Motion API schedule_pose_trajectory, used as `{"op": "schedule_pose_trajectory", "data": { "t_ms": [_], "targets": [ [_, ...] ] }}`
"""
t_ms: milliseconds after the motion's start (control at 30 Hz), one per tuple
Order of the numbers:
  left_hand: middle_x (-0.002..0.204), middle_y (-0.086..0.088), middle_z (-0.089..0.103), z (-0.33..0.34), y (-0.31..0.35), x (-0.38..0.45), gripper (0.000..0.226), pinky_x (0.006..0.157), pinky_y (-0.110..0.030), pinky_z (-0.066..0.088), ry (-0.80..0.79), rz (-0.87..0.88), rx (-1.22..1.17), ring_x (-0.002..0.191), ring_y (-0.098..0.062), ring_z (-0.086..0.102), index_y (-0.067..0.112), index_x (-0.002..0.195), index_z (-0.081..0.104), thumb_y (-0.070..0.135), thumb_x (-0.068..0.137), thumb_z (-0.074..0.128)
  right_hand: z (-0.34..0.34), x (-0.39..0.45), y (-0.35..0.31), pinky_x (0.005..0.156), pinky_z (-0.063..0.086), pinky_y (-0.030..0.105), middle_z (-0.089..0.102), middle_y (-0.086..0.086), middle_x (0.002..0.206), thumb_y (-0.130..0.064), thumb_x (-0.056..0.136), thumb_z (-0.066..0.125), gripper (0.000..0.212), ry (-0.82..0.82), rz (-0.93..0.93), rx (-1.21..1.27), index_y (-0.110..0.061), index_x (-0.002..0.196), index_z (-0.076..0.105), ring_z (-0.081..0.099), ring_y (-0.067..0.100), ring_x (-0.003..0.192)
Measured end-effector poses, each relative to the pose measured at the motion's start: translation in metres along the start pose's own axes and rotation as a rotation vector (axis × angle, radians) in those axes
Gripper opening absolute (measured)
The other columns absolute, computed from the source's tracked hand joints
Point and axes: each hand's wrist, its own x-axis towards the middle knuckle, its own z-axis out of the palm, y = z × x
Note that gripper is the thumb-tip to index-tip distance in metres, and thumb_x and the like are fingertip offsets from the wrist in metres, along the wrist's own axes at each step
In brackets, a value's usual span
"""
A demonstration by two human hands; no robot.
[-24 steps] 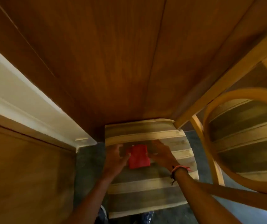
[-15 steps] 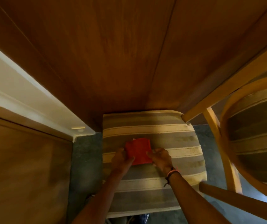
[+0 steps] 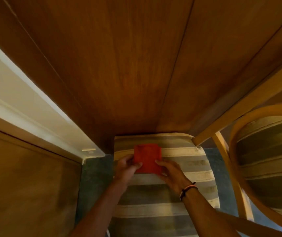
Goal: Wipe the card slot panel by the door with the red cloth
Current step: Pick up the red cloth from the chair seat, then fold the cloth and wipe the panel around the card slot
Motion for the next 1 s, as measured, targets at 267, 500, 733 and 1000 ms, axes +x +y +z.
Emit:
{"op": "schedule_pose_trajectory", "data": {
  "t_ms": [267,500,733,1000],
  "targets": [
    [0.114,-0.003,0.072,-0.053,0.154,-0.066,0.035,0.098,-0.043,0.055,-0.052,0.379,-0.063,0.108,-0.018,0.067,0.026,0.113,0.066,0.015,0.082,0.079,0.083,-0.089,-0.13,0.082,0.056,0.031,0.066,0.016,0.096,0.014,0.09,0.058,0.015,-0.194,-0.4,0.081,0.0,0.093,0.065,0.064,0.023,0.088],
    [0.114,-0.006,0.075,-0.119,0.268,-0.134,0.046,0.089,-0.035,0.06,-0.103,0.66,-0.159,0.106,-0.019,0.073,0.02,0.117,0.066,0.02,0.074,0.083,0.158,-0.183,-0.217,0.07,0.061,0.025,0.075,0.005,0.084,0.005,0.076,0.076,0.02,-0.399,-0.692,0.024,-0.012,0.079,0.067,0.072,0.018,0.082],
    [0.106,0.008,0.078,-0.187,0.359,-0.219,0.044,0.076,-0.018,0.06,-0.023,0.965,-0.185,0.103,-0.011,0.073,0.033,0.108,0.069,0.032,0.067,0.084,0.231,-0.286,-0.273,0.067,0.059,0.026,0.078,0.0,0.09,-0.023,0.057,0.09,0.028,-0.423,-0.965,-0.095,-0.025,0.079,0.072,0.075,0.015,0.086],
    [0.111,0.004,0.073,-0.252,0.421,-0.29,0.041,0.076,-0.017,0.06,0.133,1.267,-0.215,0.103,-0.006,0.072,0.03,0.111,0.063,0.014,0.078,0.08,0.313,-0.368,-0.318,0.086,0.06,0.052,0.075,-0.001,0.091,-0.002,0.064,0.085,0.028,-0.559,-1.176,-0.064,-0.022,0.078,0.072,0.075,0.017,0.094]
  ]
}}
